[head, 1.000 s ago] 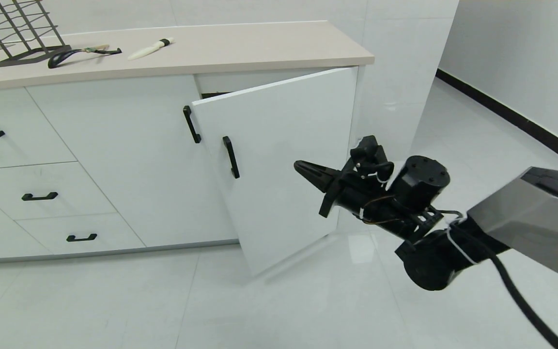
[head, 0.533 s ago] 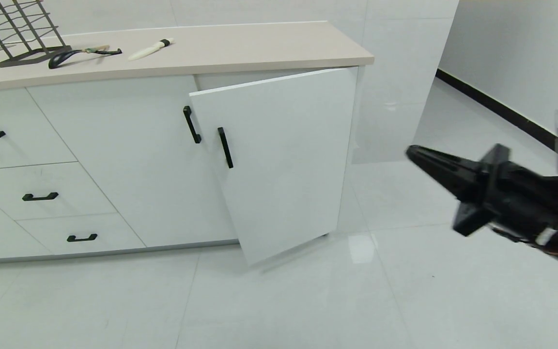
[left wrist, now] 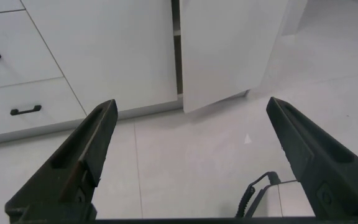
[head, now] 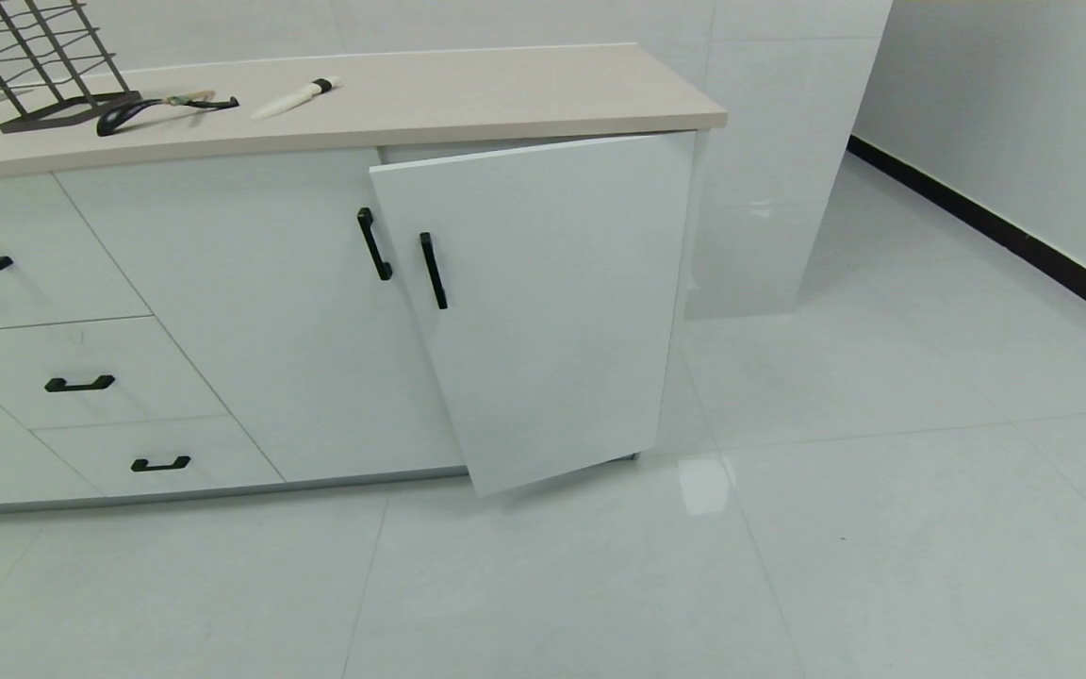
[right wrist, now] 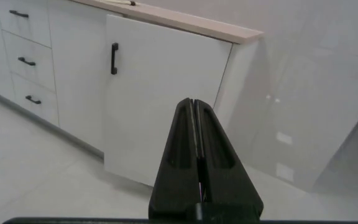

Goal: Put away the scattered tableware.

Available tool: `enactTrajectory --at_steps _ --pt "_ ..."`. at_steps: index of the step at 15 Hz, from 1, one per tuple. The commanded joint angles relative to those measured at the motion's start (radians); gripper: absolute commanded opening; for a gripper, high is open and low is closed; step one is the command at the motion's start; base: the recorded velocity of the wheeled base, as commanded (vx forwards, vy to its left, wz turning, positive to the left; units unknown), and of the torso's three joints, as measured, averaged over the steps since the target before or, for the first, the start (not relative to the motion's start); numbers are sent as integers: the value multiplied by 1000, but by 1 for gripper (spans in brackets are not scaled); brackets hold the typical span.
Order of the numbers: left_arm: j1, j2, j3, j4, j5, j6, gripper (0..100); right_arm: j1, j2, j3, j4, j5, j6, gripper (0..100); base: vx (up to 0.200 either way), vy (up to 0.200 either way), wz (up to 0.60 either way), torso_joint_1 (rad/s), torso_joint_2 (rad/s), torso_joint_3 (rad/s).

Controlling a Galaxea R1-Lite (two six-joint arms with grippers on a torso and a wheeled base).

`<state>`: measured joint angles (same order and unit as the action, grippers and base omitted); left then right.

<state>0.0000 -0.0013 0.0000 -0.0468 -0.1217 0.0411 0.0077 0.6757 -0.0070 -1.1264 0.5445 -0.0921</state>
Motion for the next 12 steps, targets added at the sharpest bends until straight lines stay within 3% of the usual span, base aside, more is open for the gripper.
enactTrajectory --at_steps 1,2,4,5,7,9,12 --pt "0 1 0 -1 1 0 100 -31 -515 7 413 -17 5 0 0 0 0 0 0 0" --pt "0 1 0 -1 1 5 100 -23 -647 7 594 -24 6 0 0 0 0 0 0 0" --pt "0 1 0 -1 1 22 100 -11 -676 7 729 -60 8 0 0 0 0 0 0 0" --pt "0 1 0 -1 4 22 100 -11 -676 7 915 -158 5 0 0 0 0 0 0 0" --pt "0 1 0 -1 25 19 100 -11 -676 2 1146 -544 -23 0 100 0 0 6 -1 4" --pt "0 1 0 -1 34 19 100 -11 -676 5 1125 -518 26 0 200 0 0 2 5 5" --pt "0 1 0 -1 34 19 100 -11 -676 5 1125 -523 65 0 200 200 0 -4 -2 4"
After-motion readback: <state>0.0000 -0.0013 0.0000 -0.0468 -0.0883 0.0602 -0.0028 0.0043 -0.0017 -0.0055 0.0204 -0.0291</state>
